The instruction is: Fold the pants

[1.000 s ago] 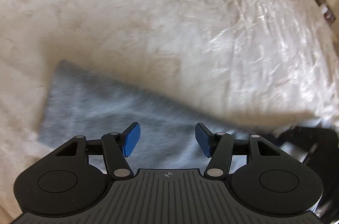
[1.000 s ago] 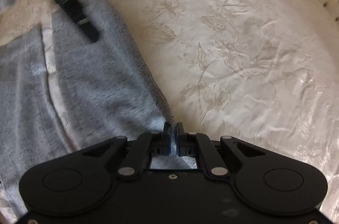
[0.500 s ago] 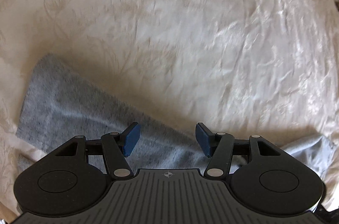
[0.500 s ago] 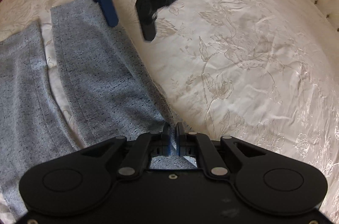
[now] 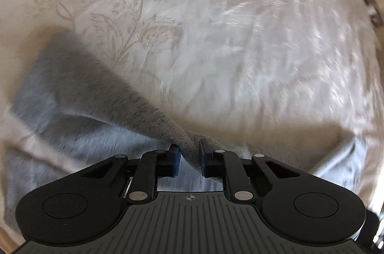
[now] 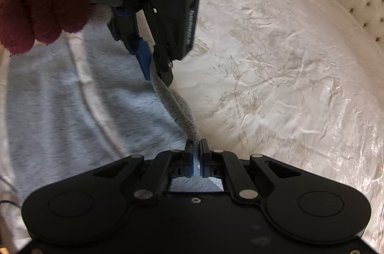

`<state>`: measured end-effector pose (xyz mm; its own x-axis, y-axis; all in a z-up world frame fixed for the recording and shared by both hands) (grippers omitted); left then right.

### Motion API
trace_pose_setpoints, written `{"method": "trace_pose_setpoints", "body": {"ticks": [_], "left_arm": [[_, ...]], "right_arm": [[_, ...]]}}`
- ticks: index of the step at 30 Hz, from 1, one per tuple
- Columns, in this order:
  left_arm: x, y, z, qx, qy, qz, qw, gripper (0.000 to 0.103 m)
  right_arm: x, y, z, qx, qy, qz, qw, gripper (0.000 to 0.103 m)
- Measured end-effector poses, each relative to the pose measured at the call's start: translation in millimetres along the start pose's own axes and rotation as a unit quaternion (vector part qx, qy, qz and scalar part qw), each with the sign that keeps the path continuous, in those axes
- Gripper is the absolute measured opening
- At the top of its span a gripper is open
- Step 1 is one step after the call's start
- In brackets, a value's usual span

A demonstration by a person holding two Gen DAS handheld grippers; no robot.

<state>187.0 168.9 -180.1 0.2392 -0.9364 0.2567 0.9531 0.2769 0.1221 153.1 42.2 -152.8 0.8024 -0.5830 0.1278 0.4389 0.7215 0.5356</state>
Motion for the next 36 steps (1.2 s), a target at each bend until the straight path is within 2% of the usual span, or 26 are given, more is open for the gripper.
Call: {"method": "trace_pose_setpoints", "body": {"ticks": [3, 6, 11, 17, 19, 21, 22, 23, 25, 27, 28, 29, 31, 34, 36], "left_arm": [[-6.2, -36.0, 19.4, 0.0, -0.004, -0.013, 0.9999, 0.016], [-16.6, -69.4, 27.0, -0.017, 0.001, -0.02, 0.9997, 0.016], [-31.2, -122.4, 6.4, -0.064, 0.028, -0.052, 0.9962, 0.016], [-32.2, -142.8, -32.1, -0.081, 0.066, -0.09, 0.9904, 0.017], [-27.2, -140.0, -35.4, -0.074, 0.072, -0.099, 0.9897, 0.017], [-24.4, -139.2, -37.1, -0.07, 0.076, -0.105, 0.989, 0.017], [-24.2, -138.9, -37.7, -0.069, 0.076, -0.106, 0.9891, 0.017], [-23.4, -139.1, -39.3, -0.068, 0.075, -0.106, 0.9892, 0.017], [-25.0, -141.7, -39.3, -0.067, 0.071, -0.105, 0.9896, 0.017], [-29.4, -144.9, -34.4, -0.067, 0.069, -0.106, 0.9898, 0.017], [-31.0, -145.1, -32.6, -0.066, 0.069, -0.107, 0.9897, 0.017], [-29.5, -146.6, -30.6, -0.065, 0.069, -0.109, 0.9895, 0.017], [-28.6, -154.0, -28.6, -0.063, 0.071, -0.111, 0.9893, 0.017], [-26.0, -156.6, -28.3, -0.059, 0.073, -0.109, 0.9896, 0.017], [-26.7, -157.8, -28.9, -0.057, 0.074, -0.106, 0.99, 0.017]], "right_arm": [[-22.5, -10.6, 22.5, -0.001, 0.008, -0.006, 1.0, 0.006], [-47.9, -26.5, 32.6, -0.017, 0.021, -0.013, 1.0, 0.006], [-81.7, -55.4, 27.3, -0.056, 0.046, -0.041, 0.997, 0.007], [-98.6, -87.6, 5.2, -0.105, 0.064, -0.11, 0.986, 0.011], [-92.9, -89.5, 13.1, -0.096, 0.061, -0.142, 0.983, 0.012], [-76.2, -87.4, 27.1, -0.076, 0.047, -0.194, 0.977, 0.024], [-63.3, -87.6, 35.5, -0.064, 0.027, -0.225, 0.972, 0.037], [-50.2, -89.0, 42.7, -0.054, 0.006, -0.251, 0.966, 0.043], [-18.7, -95.6, 55.4, -0.042, -0.049, -0.305, 0.95, 0.046], [19.2, -107.3, 63.4, -0.044, -0.119, -0.355, 0.926, 0.054], [36.5, -112.4, 64.0, -0.051, -0.146, -0.374, 0.914, 0.061], [52.1, -117.2, 62.9, -0.057, -0.166, -0.391, 0.904, 0.064], [83.7, -125.0, 56.4, -0.071, -0.205, -0.417, 0.882, 0.065], [120.2, -134.7, 36.6, -0.105, -0.252, -0.442, 0.854, 0.077], [137.3, -144.2, 20.3, -0.137, -0.269, -0.459, 0.836, 0.078]]}}
Point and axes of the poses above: each gripper's, at about its wrist camera, not at the fingertips, and z roughly against the way its jaws point, x to its right, y to its top, the point moved 7 cm from there along -z, roughly the way its jaws point, and after that the axes turned 2 degrees about y, right-handed, at the moved point
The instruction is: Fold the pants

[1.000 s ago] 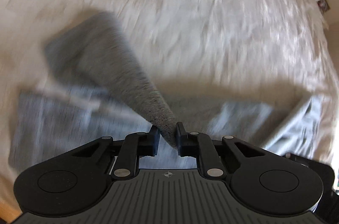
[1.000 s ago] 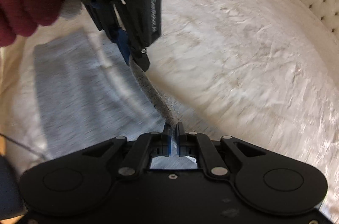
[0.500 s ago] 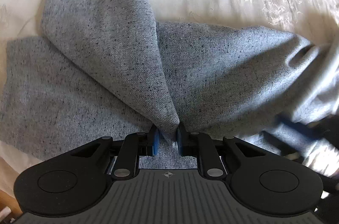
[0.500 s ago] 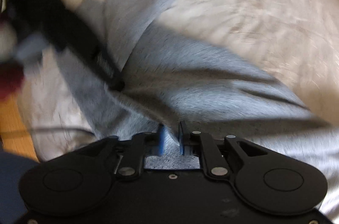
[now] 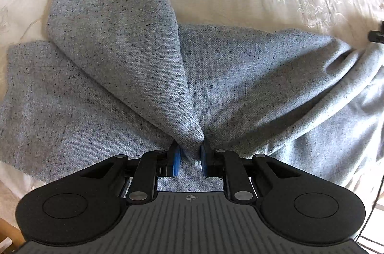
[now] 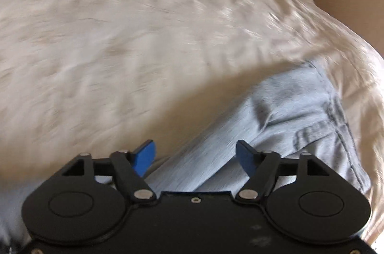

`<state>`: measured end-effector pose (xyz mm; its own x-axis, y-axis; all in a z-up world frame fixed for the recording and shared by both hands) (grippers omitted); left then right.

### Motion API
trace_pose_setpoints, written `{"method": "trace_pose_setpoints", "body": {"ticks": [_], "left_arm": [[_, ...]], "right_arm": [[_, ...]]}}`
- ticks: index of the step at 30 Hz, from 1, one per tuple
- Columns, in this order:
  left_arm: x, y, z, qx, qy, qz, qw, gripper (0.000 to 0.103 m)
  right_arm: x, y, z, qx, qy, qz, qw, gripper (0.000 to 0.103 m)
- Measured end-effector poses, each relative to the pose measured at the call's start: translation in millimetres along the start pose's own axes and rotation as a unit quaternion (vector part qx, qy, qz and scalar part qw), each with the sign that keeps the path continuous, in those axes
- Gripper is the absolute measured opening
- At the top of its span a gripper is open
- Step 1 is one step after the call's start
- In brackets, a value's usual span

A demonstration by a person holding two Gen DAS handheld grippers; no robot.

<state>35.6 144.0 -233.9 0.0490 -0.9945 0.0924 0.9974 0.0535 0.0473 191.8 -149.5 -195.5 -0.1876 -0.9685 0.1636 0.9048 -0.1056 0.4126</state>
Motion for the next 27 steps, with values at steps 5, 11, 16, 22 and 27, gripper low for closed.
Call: {"method": "trace_pose_setpoints", "body": {"ticks": [5, 11, 16, 22, 27], "left_arm": [[-6.0, -4.1, 4.8, 0.001, -0.007, 0.015, 0.9999, 0.017], [-4.6, -7.6, 30.0, 0.026, -0.021, -0.004, 0.9994, 0.017], [-1.9, -17.3, 37.6, 0.03, -0.004, -0.04, 0.9987, 0.016], [-5.0, -28.7, 15.3, -0.002, 0.022, -0.041, 0.9989, 0.017], [5.8, -26.6, 18.1, 0.0, 0.041, -0.01, 0.9991, 0.017]], "right_arm": [[14.7, 0.3, -41.6, -0.073, -0.044, -0.016, 0.996, 0.006], [76.7, -11.5, 32.9, 0.01, 0.016, -0.122, 0.992, 0.005], [117.1, -96.1, 51.6, -0.029, 0.002, -0.207, 0.978, 0.006], [121.9, -143.2, 15.2, -0.103, 0.01, -0.205, 0.973, 0.023], [157.5, -122.0, 35.9, -0.036, 0.027, -0.196, 0.98, 0.079]]}}
Point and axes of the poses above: each gripper's, at about its wrist camera, not at the fingertips, and z roughly against the way its jaws point, x to its right, y to its top, the point moved 7 cm from there along -z, roughly the way its jaws point, and after that the axes turned 2 degrees about y, right-handed, at the moved point
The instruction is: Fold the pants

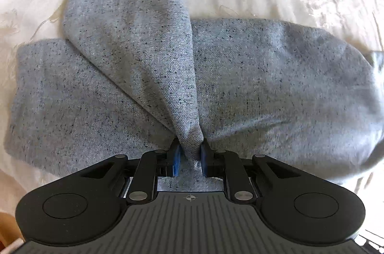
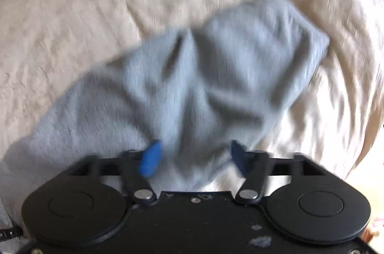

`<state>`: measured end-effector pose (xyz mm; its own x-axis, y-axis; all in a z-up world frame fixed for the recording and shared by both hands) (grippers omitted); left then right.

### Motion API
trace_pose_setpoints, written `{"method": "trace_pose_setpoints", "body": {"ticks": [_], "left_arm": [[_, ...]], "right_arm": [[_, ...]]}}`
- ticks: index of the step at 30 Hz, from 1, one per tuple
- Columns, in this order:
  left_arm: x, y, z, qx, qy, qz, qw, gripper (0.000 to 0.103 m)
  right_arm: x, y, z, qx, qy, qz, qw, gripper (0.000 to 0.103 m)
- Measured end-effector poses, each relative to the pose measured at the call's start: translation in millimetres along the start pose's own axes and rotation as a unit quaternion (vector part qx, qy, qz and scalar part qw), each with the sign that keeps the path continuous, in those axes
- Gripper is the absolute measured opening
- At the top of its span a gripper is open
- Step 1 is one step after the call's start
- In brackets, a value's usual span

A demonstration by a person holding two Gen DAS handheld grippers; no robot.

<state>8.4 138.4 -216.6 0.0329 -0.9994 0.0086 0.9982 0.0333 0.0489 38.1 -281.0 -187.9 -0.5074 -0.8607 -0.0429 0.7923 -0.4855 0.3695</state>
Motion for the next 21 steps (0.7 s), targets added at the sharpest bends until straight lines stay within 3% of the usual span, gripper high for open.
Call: {"method": "trace_pose_setpoints", "body": {"ticks": [4, 9, 13, 15, 16, 18, 19, 20, 21], "left_arm": [[8.4, -6.3, 1.7, 0.006, 0.022, 0.015, 0.9996, 0.017], [25.6, -3.3, 1.3, 0.005, 0.044, 0.042, 0.9981, 0.017], [36.2, -3.1, -0.4, 0.006, 0.061, 0.058, 0.9964, 0.016], [39.7, -2.0, 0.1, 0.007, 0.067, 0.067, 0.9955, 0.016], [40.1, -1.1, 0.6, 0.009, 0.068, 0.07, 0.9952, 0.016], [44.7, -1.2, 4.2, 0.015, 0.072, 0.076, 0.9944, 0.013], [46.4, -0.9, 7.2, 0.021, 0.074, 0.08, 0.9939, 0.01], [48.1, -0.1, 12.1, 0.028, 0.074, 0.084, 0.9933, 0.009], [49.0, 0.7, 19.6, 0.037, 0.073, 0.09, 0.9926, 0.009]], "right_arm": [[49.2, 32.2, -2.2, 0.022, -0.014, -0.036, 0.999, 0.08], [120.1, 64.3, -31.0, 0.019, -0.049, -0.103, 0.993, 0.08], [160.4, 82.2, -55.4, 0.011, -0.035, -0.151, 0.988, 0.076], [175.6, 83.2, -63.9, 0.005, -0.016, -0.165, 0.986, 0.062], [178.6, 84.9, -69.6, -0.003, -0.009, -0.169, 0.986, 0.048], [175.9, 82.3, -77.4, -0.024, 0.008, -0.176, 0.984, 0.035], [175.3, 83.4, -80.5, -0.03, 0.023, -0.18, 0.983, 0.017], [180.2, 87.1, -85.4, -0.028, 0.035, -0.179, 0.983, 0.006], [176.0, 89.3, -77.7, -0.02, 0.039, -0.172, 0.984, 0.006]]}}
Point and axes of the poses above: each gripper's, at about its wrist camera, not at the fingertips, and z roughly against the way its jaws point, x to its right, y to its top, the point moved 7 cm from there along -z, roughly the way its jaws point, and after that the axes turned 2 degrees about y, right-handed, at the moved point
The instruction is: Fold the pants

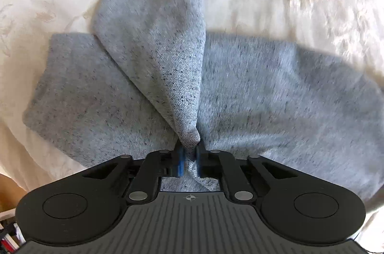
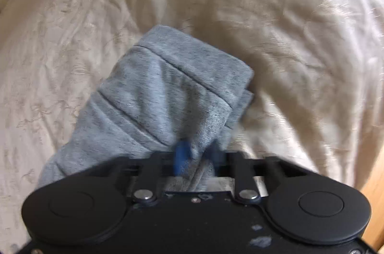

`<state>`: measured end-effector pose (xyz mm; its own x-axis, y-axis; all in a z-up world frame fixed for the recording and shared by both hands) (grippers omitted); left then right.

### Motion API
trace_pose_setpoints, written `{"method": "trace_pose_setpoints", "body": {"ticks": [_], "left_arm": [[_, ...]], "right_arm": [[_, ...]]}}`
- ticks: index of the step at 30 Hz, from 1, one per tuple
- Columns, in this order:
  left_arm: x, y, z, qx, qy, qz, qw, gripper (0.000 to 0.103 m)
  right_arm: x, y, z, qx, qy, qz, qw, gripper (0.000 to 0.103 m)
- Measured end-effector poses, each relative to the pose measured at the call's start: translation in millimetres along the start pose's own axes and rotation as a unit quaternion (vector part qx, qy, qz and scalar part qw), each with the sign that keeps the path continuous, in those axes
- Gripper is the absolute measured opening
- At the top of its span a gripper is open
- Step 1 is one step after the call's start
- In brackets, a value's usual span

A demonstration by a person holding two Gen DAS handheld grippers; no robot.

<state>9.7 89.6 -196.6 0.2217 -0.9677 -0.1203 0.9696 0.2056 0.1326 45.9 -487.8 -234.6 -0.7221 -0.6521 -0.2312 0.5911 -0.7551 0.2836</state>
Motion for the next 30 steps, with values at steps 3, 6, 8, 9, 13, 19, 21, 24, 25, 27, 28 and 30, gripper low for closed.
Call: {"method": "trace_pose_setpoints", "body": {"ticks": [3, 6, 8, 9, 13, 19, 21, 24, 25, 27, 28, 30], "left_arm": [[-1.4, 8.9, 34.5, 0.043, -0.019, 0.026, 0.9985, 0.009], [-2.1, 13.7, 68.7, 0.092, -0.028, 0.038, 0.9946, 0.009], [-0.8, 9.7, 73.9, 0.099, -0.017, 0.034, 0.9944, 0.009], [-2.1, 7.5, 70.0, 0.091, -0.014, 0.033, 0.9952, 0.009], [-5.9, -15.1, 19.4, 0.017, 0.001, 0.035, 0.9993, 0.01], [-4.3, -19.4, 16.1, 0.018, -0.003, 0.024, 0.9995, 0.011], [-7.0, -17.2, 33.1, 0.042, -0.032, 0.033, 0.9981, 0.011], [-13.2, -12.8, 58.0, 0.074, -0.113, 0.057, 0.9891, 0.029], [-15.1, -13.1, 63.8, 0.078, -0.125, 0.065, 0.987, 0.033], [-22.7, -16.4, 68.7, 0.085, -0.121, 0.074, 0.9863, 0.038], [-29.7, -16.3, 69.3, 0.09, -0.107, 0.073, 0.9876, 0.038], [-38.2, -16.7, 70.6, 0.098, -0.086, 0.066, 0.9892, 0.039]], "right_arm": [[-17.2, 8.9, 29.2, 0.042, 0.021, 0.043, 0.998, 0.006], [-28.4, 13.2, 61.8, 0.091, 0.032, 0.082, 0.992, 0.005], [-26.3, 9.5, 62.9, 0.092, 0.021, 0.09, 0.991, 0.005], [-22.9, 5.8, 56.0, 0.083, 0.011, 0.092, 0.992, 0.005], [-1.5, -18.8, 1.9, 0.0, -0.039, 0.098, 0.994, 0.006], [-18.4, -13.7, 5.3, 0.005, -0.064, 0.142, 0.988, 0.036], [-24.1, -8.6, 19.8, 0.035, -0.064, 0.138, 0.988, 0.055], [-44.0, -6.1, 41.9, 0.081, -0.056, 0.157, 0.983, 0.055], [-57.0, -5.2, 47.0, 0.094, -0.046, 0.166, 0.981, 0.055], [-77.3, -10.6, 60.3, 0.109, -0.013, 0.187, 0.976, 0.055], [-93.5, -15.6, 65.3, 0.11, 0.014, 0.202, 0.973, 0.055], [-121.5, -28.9, 74.2, 0.104, 0.06, 0.233, 0.965, 0.056]]}}
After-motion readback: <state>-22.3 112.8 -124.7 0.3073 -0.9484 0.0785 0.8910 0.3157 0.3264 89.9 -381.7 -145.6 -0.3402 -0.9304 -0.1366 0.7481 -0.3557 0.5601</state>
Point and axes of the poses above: each gripper's, at about its wrist camera, not at the fingertips, and z roughly against the way its jaws point, x to its right, y to its top, the point moved 7 cm from there along -z, roughly the way its jaws point, and after that the axes turned 2 degrees about y, right-handed, at the moved point
